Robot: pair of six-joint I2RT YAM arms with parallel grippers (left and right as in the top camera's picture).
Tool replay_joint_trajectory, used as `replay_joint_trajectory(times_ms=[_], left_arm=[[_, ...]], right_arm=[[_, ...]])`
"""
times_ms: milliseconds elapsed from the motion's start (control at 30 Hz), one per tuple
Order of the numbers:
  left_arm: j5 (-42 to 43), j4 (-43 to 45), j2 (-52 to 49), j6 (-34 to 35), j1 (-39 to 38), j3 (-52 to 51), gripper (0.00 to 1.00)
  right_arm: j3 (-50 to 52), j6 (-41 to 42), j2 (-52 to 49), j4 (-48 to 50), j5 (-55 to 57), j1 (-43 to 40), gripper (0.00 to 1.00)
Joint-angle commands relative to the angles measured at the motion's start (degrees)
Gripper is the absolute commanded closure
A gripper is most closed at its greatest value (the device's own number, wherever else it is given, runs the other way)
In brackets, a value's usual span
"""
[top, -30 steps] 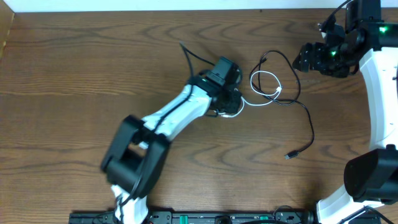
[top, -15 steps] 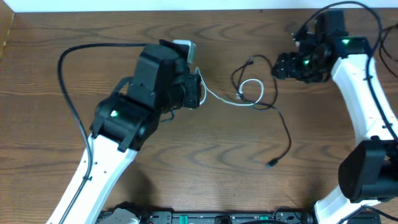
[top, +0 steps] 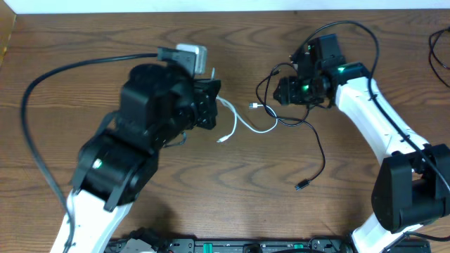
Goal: Untangle cables
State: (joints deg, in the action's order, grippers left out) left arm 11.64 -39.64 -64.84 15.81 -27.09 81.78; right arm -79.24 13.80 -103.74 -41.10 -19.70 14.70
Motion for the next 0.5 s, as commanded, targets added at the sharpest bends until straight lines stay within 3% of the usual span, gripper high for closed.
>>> replay_joint_trajectory(times_ms=[0,200,467], left_arm=[[-0.8,1.2,3.6,-0.5,0.5,0.3,0.93],[-0.8,2.3,9.3,1.0,3.8,0.3,0.93],[-0.8,2.0,14.4,1.0,7.0,0.3,0.93]], right_arm=[[1.3,0.8,-0.9,2.0,-0.3,1.3,0.44],[1.5,0.8,-4.7,5.9,-0.4,3.3,0.51],[1.5,2.3,-9.0,10.3,-0.4,5.8,0.53]])
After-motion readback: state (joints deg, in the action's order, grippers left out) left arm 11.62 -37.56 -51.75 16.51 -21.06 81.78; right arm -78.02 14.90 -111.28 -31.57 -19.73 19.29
